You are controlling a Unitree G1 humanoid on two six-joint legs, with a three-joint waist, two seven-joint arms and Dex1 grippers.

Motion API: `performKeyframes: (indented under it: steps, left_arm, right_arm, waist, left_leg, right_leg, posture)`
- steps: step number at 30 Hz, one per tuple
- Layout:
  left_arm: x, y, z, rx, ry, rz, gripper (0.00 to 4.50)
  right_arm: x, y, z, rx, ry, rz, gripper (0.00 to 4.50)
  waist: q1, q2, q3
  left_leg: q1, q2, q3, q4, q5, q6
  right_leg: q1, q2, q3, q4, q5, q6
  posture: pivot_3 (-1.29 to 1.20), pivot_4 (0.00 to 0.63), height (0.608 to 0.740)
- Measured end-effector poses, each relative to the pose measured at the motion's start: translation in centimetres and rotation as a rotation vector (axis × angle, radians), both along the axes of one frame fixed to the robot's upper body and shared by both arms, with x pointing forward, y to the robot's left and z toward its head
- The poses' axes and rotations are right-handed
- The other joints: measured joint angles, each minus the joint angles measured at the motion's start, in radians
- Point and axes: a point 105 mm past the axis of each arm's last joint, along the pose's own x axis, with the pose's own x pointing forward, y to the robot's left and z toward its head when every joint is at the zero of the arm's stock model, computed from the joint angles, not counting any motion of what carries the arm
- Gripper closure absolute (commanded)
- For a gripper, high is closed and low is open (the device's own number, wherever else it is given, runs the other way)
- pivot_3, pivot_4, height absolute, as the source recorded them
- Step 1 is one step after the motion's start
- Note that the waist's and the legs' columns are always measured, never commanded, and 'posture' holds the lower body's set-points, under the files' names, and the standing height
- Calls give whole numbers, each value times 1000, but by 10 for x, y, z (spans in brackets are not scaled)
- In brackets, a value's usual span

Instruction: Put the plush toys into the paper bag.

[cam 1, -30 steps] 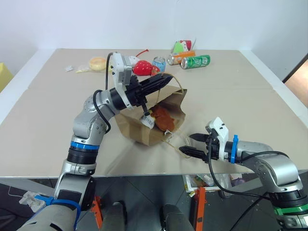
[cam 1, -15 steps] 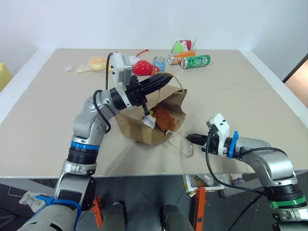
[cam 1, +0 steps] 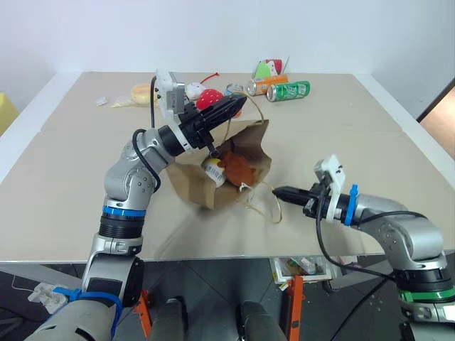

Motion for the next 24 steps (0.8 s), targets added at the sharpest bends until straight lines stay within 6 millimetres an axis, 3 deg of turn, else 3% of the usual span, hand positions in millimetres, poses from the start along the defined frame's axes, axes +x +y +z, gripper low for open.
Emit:
performKeyframes:
  steps: [6, 9, 10, 13, 15, 19, 24]
  left_arm:
    - [10, 3, 15, -112, 282, -92, 4500]
    - [22, 3, 6, -176, 490, -132, 4500]
    - [34, 8, 2, -244, 606, -121, 4500]
    - [55, 19, -4, -337, 775, -70, 4500]
    - [69, 26, -18, -365, 894, 7, 4500]
    - [79, 33, -46, -340, 990, 109, 4500]
    - [77, 32, -50, -272, 963, 127, 4500]
  right_arm:
    - [-6, 5, 43, 162, -69, 59, 4409]
    - [-7, 7, 61, 221, -108, 73, 4409]
    - [-6, 8, 70, 236, -131, 74, 4409]
    - [-4, 7, 78, 275, -145, 66, 4409]
    - [0, 6, 82, 292, -146, 43, 4409]
    - [3, 11, 76, 265, -127, 33, 4409]
    - [7, 15, 43, 152, -39, 10, 4409]
  waist:
    - [0, 0, 0]
    - [0, 0, 0]
    - [0, 0, 0]
    - [0, 0, 0]
    - [-1, 0, 0]
    - [0, 0, 0]
    - [0, 0, 0]
  left_leg:
    - [0, 0, -1, 0, 0, 0]
    - [0, 0, -1, 0, 0, 0]
    - [0, 0, -2, 0, 0, 0]
    - [0, 0, -2, 0, 0, 0]
    - [0, 0, -1, 0, 0, 0]
    - [-1, 0, -1, -2, 0, 0]
    - [-1, -1, -1, -2, -1, -1]
  right_leg:
    - [1, 0, 0, 0, -1, 1]
    - [1, 0, -1, 0, -1, 1]
    - [0, 0, -1, 0, 0, 1]
    - [0, 0, -1, 0, 0, 1]
    - [0, 0, -1, 0, 0, 1]
    - [-1, 0, -1, 0, -1, 1]
    - [-1, 0, -1, 0, -2, 0]
  posture:
    - [0, 150, 740]
    - [0, 150, 740]
    - [0, 150, 740]
    - [0, 150, 740]
    - [0, 150, 740]
    - [0, 150, 740]
    - [0, 150, 740]
